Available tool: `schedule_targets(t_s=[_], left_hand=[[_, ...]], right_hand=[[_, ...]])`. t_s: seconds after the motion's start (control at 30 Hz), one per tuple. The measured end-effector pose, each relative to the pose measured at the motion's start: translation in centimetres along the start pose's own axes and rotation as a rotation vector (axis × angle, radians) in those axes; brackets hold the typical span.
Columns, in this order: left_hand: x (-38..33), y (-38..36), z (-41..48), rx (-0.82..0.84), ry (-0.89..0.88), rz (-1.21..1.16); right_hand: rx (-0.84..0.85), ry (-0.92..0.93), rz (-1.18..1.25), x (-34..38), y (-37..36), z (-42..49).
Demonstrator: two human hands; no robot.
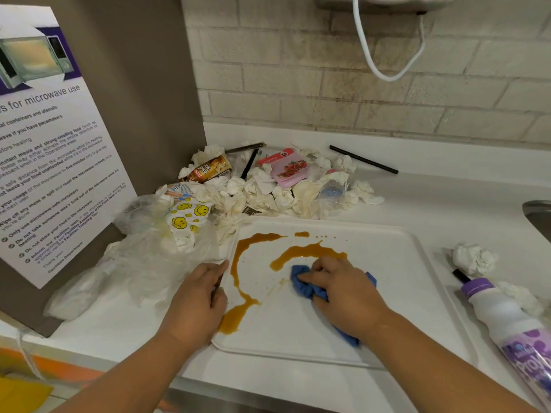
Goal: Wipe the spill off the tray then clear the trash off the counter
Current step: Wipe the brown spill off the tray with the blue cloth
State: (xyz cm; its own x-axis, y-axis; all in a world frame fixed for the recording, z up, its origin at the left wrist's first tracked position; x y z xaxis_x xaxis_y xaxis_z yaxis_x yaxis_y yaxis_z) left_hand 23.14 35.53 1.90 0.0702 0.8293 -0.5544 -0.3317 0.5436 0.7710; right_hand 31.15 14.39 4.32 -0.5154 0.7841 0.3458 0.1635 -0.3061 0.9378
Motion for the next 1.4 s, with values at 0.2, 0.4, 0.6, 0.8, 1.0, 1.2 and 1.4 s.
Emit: schedule_targets(t_s=[0.2, 0.4, 0.6, 0.8, 1.0, 1.2, 1.4], left_hand=[[-0.1, 0.0, 0.0, 0.003, -0.008, -0.007], [-0.1, 0.1, 0.0, 0.002, -0.006, -0.001], [-0.2, 0.1, 0.0, 0.008, -0.012, 0.010], [0.0, 0.1, -0.1, 0.007, -0.001, 0.013], [-0.6, 0.4, 0.0, 0.021, 0.000, 0.009], [0.1, 0.5, 0.9, -0.001, 0.079, -0.018], [-0.3, 0.1, 6.6, 0.008, 0.056, 0.041]], right_hand=[[0.057, -0.106, 0.040, -2.9, 0.6, 0.9], [0.103, -0.004, -0.023, -0.1, -0.7, 1.2], [0.076, -0.136, -0.019, -3.5, 0.5, 2.4], [0.128, 0.120, -0.003, 0.7, -0.8, 0.5], [-0.002, -0.027, 0.098, -6.3, 2.4, -0.8], [-0.087, -0.150, 0.038, -7.8, 2.7, -0.7], [-0.072, -0.198, 0.050, -8.6, 2.5, -0.8]])
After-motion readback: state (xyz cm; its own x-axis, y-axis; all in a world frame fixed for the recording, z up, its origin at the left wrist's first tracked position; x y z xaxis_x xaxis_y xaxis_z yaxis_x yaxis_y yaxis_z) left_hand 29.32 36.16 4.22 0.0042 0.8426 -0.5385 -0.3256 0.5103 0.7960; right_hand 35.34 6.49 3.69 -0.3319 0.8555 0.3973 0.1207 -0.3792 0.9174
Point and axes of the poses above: each hand's wrist, its own z-axis towards the middle knuckle, its own y-axis out of the back of the hand, x = y × z, the point moved 10 cm from there along z, towards the middle knuckle, and after that the axes turned 12 degrees about -y, right-handed, at the moved point
